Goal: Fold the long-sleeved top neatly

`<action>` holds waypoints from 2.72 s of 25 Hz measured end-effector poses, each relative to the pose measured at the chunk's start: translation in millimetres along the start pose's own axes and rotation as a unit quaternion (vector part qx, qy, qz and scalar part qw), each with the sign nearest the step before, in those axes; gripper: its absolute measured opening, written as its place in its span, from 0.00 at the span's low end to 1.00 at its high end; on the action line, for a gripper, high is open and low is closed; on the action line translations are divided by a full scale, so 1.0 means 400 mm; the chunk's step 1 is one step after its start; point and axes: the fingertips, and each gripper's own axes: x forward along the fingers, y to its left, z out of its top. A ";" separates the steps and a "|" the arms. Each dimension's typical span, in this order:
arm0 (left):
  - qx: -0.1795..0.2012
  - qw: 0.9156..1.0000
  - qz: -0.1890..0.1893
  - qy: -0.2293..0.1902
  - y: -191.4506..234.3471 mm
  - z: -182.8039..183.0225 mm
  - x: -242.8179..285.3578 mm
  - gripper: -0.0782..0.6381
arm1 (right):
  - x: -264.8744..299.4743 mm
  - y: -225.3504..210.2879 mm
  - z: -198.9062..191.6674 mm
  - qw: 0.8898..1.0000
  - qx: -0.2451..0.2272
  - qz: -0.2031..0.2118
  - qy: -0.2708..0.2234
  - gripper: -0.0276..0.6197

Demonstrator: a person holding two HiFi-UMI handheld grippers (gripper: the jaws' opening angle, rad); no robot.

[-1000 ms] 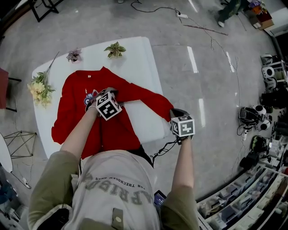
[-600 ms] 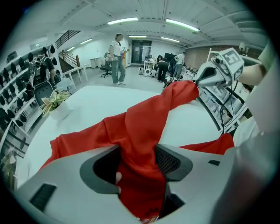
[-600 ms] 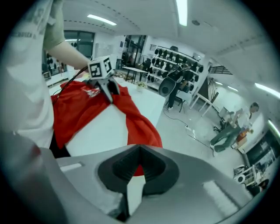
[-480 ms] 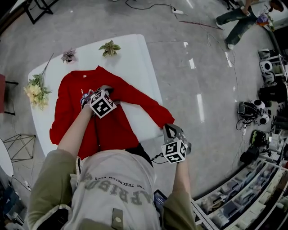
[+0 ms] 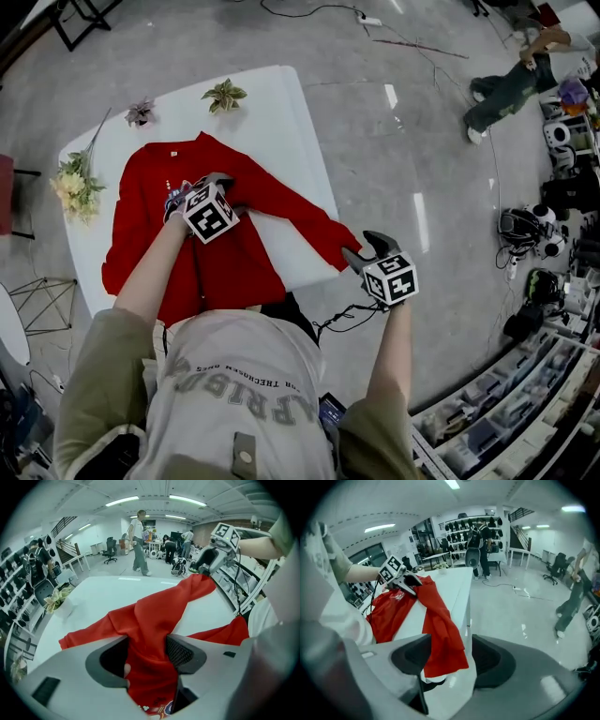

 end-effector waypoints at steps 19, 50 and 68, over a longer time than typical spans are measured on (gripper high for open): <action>0.019 0.998 -0.056 0.028 -0.030 -0.039 0.014 0.56 | -0.065 0.013 0.070 0.881 -0.389 -0.270 0.001 0.16; 0.116 0.982 -0.146 0.009 -0.467 0.169 0.066 0.56 | 0.001 -0.112 -0.207 0.832 0.533 0.083 -0.126 0.54; 0.071 0.988 -0.135 0.010 -0.495 0.164 0.064 0.56 | -0.084 -0.109 -0.086 0.846 0.499 0.091 -0.166 0.14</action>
